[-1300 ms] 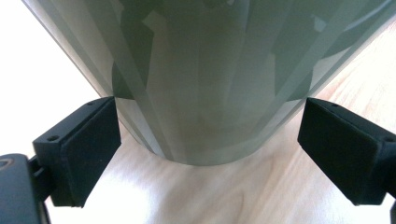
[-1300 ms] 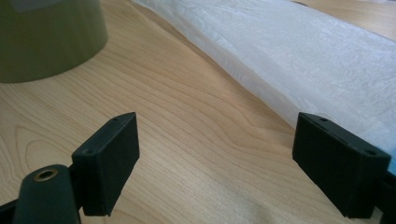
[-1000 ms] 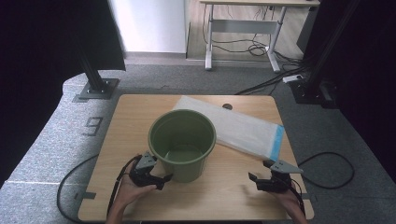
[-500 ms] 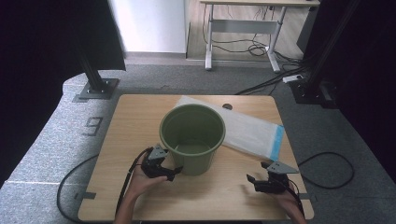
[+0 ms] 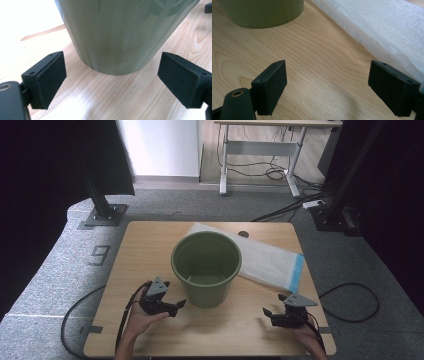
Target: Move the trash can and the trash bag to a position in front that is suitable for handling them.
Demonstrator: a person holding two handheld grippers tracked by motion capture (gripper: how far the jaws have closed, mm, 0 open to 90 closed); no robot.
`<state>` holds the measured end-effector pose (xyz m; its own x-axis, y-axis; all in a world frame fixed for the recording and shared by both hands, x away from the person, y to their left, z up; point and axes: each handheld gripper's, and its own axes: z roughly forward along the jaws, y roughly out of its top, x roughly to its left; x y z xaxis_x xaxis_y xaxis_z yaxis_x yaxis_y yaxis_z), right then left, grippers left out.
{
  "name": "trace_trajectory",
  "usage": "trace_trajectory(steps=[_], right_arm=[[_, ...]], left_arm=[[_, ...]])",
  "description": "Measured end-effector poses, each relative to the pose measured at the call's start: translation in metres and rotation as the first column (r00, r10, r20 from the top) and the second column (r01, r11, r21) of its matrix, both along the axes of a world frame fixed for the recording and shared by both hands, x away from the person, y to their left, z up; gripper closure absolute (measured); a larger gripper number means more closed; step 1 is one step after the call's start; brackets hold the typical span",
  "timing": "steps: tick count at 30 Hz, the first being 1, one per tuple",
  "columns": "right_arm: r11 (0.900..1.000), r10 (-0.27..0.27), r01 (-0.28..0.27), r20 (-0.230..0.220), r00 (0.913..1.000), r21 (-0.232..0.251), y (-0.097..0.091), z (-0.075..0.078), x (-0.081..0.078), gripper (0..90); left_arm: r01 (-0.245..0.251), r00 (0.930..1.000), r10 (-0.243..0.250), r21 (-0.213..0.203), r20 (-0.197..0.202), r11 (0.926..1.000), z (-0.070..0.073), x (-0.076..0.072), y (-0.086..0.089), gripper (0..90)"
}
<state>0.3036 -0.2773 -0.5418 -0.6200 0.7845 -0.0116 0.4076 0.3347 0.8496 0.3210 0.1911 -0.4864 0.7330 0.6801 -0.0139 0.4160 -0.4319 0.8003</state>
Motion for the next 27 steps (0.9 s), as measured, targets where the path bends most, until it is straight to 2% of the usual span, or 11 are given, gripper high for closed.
trace_trajectory(steps=[4, 12, 18, 21, 24, 27], right_arm=[[1.0000, -0.002, 0.002, -0.002, 1.0000, -0.002, 0.000, 0.000, 0.000, 14.9], [1.0000, -0.009, 0.009, -0.002, 1.0000, -0.003, -0.002, 0.000, 0.000, 14.9], [1.0000, -0.007, 0.007, 0.000, 1.0000, -0.003, -0.002, 0.000, -0.001, 14.9], [1.0000, -0.006, 0.006, 0.000, 1.0000, -0.003, -0.002, 0.000, -0.001, 14.9], [1.0000, -0.007, 0.007, -0.001, 1.0000, -0.004, -0.002, -0.001, 0.000, 14.9], [0.9999, -0.011, 0.011, -0.003, 0.9999, -0.005, -0.001, -0.001, 0.001, 14.9]], left_arm=[[0.007, 1.0000, -0.007, -0.013, -0.005, 0.9999, -0.002, 0.004, -0.003, 9.4], [0.031, 0.9995, -0.031, -0.020, 0.011, 0.9993, 0.004, 0.015, -0.025, 10.9], [0.017, 0.9996, -0.017, -0.010, 0.021, 0.9998, 0.006, 0.021, -0.037, 11.6], [0.014, 0.9998, -0.014, -0.014, 0.017, 0.9998, 0.006, 0.022, -0.038, 12.2], [0.014, 0.9997, -0.014, 0.007, 0.018, 0.9999, 0.007, 0.016, -0.032, 12.3], [0.005, 0.9997, -0.005, 0.001, 0.022, 1.0000, 0.010, 0.011, -0.025, 12.3]])
